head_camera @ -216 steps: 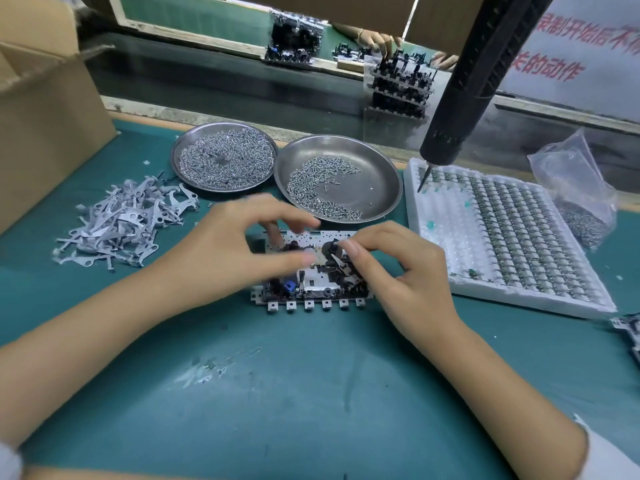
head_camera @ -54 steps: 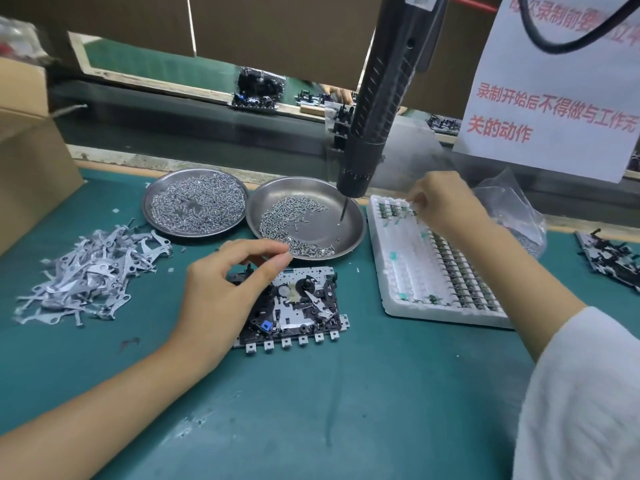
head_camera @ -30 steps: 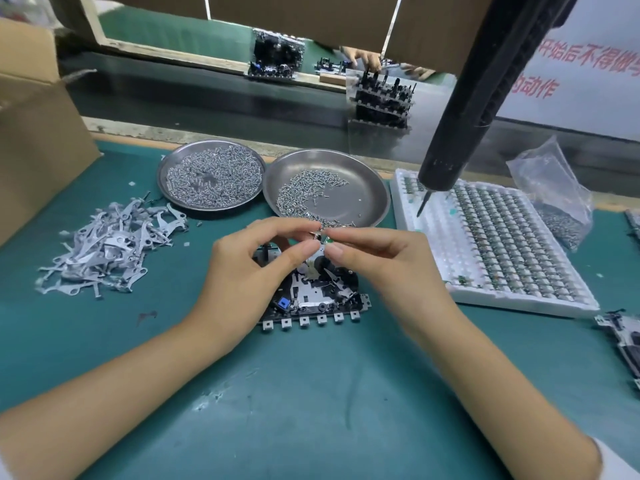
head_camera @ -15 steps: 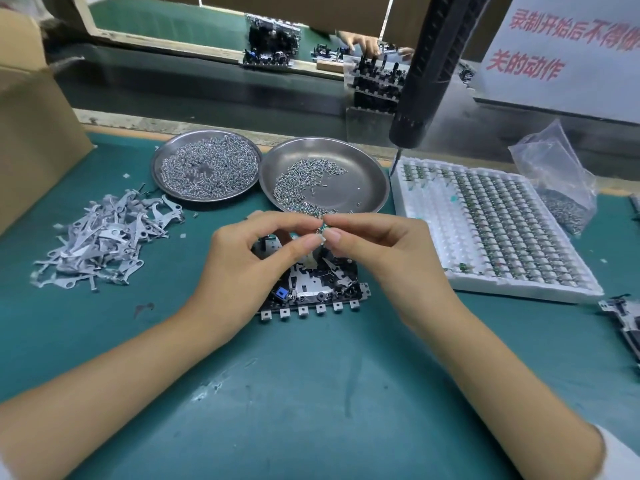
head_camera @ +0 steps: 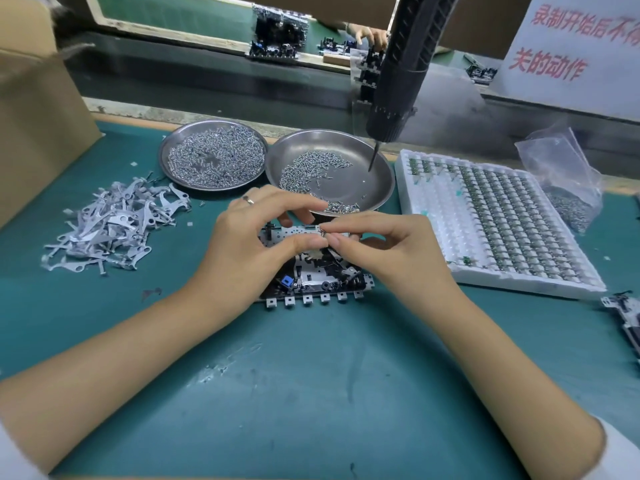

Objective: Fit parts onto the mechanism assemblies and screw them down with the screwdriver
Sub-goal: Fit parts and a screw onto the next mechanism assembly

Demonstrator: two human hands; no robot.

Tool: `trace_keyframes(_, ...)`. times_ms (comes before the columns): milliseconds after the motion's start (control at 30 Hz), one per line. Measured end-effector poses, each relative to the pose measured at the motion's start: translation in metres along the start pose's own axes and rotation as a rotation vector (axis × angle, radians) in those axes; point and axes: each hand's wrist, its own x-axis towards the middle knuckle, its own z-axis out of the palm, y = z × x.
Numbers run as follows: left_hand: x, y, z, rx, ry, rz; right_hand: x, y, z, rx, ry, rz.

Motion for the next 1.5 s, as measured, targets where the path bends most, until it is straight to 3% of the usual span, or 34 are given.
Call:
trace_keyframes(167, 0.003, 0.001, -0.011, 0.086, -0.123, 0.027, -0.004, 0.004, 0.001, -0.073, 0.012, -0.039)
trace_keyframes(267, 0.004, 0.0, -0.017, 0.004, -0.208, -0.01, -0.008, 0.006, 0.001, -0.173, -0.018, -0.095)
trace_keyframes(500, -0.005, -0.001, -0.013, -0.151, -0.079, -0.203, -0.01, 0.016, 0.002, -0.408, -0.127, -0.231)
trace_keyframes(800, -0.011, -0.002, -0.008, -0.147, -0.024, -0.259, -0.011, 0.02, 0.006, -0.46, -0.139, -0.297)
trace_keyframes(967, -0.014, 0.0, -0.01, -0.072, -0.07, -0.174, -0.012, 0.018, 0.007, -0.502, -0.154, -0.329)
trace_keyframes(1200, -0.021, 0.001, -0.008, 0.342, -0.305, 0.082, -0.011, 0.013, 0.002, -0.465, -0.238, -0.245)
trace_keyframes(1500, -0.02, -0.004, -0.007, 0.287, -0.273, 0.064, -0.012, 0.009, 0.002, -0.431, -0.224, -0.186)
